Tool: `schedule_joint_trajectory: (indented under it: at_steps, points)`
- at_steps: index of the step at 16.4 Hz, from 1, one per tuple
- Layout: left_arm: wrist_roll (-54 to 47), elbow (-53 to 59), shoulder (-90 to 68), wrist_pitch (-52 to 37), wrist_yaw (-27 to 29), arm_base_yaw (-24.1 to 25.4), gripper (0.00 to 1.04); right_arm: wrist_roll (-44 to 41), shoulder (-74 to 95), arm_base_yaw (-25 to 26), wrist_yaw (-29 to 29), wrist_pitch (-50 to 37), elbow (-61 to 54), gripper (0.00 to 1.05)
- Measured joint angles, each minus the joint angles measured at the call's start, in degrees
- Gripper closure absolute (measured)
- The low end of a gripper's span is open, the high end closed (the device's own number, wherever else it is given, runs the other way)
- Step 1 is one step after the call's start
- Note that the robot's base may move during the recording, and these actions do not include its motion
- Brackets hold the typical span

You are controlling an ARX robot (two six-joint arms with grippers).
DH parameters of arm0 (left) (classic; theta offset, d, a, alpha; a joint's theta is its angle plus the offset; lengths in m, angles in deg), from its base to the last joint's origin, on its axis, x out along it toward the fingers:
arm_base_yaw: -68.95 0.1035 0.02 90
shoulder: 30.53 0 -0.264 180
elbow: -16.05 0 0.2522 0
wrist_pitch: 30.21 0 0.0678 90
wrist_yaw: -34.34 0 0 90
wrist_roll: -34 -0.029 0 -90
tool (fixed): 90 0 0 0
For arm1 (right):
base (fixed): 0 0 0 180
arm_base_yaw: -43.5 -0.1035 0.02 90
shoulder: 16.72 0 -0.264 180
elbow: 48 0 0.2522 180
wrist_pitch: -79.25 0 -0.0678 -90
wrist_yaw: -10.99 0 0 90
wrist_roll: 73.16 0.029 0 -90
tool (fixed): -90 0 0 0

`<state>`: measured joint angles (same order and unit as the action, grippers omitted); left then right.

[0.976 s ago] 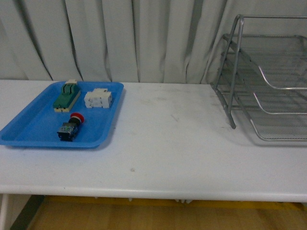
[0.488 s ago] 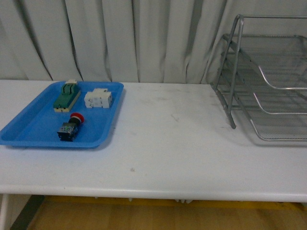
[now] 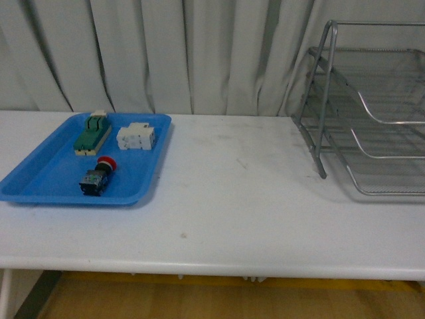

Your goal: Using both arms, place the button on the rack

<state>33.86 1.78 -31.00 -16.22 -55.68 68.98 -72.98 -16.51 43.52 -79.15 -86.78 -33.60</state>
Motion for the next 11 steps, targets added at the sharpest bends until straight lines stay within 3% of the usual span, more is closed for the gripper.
schedule_joint_trajectory:
  at_steps: [11]
  points:
    - [0.00,0.00,0.00,0.00,0.00,0.00,0.07,0.00,0.00,0.00,0.00,0.00,0.00,0.06]
